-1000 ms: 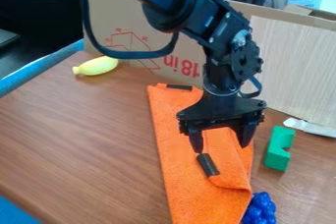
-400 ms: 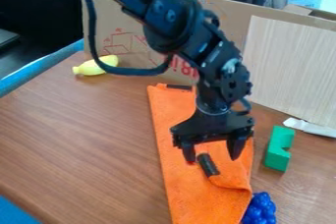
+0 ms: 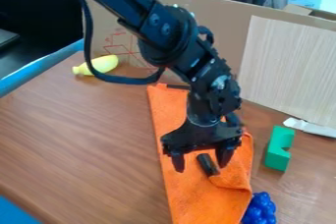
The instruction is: Unfold the cloth from top right to bottom left
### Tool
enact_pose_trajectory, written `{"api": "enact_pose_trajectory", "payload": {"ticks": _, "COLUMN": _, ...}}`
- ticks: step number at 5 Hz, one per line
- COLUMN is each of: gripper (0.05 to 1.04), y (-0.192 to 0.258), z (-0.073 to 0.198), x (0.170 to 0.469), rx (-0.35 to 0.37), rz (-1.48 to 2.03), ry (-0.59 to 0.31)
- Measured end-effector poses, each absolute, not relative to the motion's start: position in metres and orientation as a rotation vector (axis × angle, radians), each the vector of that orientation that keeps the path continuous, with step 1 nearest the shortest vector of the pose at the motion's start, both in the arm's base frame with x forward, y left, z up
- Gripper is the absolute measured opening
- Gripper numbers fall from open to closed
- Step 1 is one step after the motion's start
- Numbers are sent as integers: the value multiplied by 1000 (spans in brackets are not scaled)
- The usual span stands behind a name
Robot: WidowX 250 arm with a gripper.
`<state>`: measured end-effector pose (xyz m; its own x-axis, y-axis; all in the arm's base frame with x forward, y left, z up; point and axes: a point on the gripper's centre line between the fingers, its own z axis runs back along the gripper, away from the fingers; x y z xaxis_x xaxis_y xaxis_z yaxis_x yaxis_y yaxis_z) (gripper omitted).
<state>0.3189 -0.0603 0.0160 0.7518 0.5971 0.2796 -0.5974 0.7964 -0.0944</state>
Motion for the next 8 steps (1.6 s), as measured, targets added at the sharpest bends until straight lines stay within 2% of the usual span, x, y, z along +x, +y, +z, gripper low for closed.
{"api": "enact_pose_trajectory", "payload": {"ticks": 1, "gripper": 999, "y": -58, "z": 3, "x": 318, "rx": 21, "rz": 649, "ry": -286}}
{"api": "enact_pose_trajectory", "payload": {"ticks": 2, "gripper": 949, "y": -58, "z": -1, "x": 319, "rx": 26, "rz": 647, "ry": -278}}
{"api": "enact_pose_trajectory", "payload": {"ticks": 3, "gripper": 699, "y": -56, "z": -3, "x": 322, "rx": 18, "rz": 662, "ry": -275}}
{"api": "enact_pose_trajectory", "payload": {"ticks": 4, "gripper": 405, "y": -54, "z": -5, "x": 322, "rx": 20, "rz": 683, "ry": -269}}
{"api": "enact_pose_trajectory", "payload": {"ticks": 5, "gripper": 176, "y": -54, "z": -5, "x": 321, "rx": 17, "rz": 693, "ry": -259}}
{"api": "enact_pose_trajectory", "payload": {"ticks": 6, "gripper": 73, "y": -49, "z": -5, "x": 321, "rx": 17, "rz": 712, "ry": -251}}
{"api": "enact_pose_trajectory", "payload": {"ticks": 7, "gripper": 53, "y": -43, "z": -2, "x": 318, "rx": 6, "rz": 739, "ry": -234}}
{"api": "enact_pose_trajectory", "payload": {"ticks": 8, "gripper": 53, "y": -32, "z": 14, "x": 312, "rx": -23, "rz": 762, "ry": -240}}
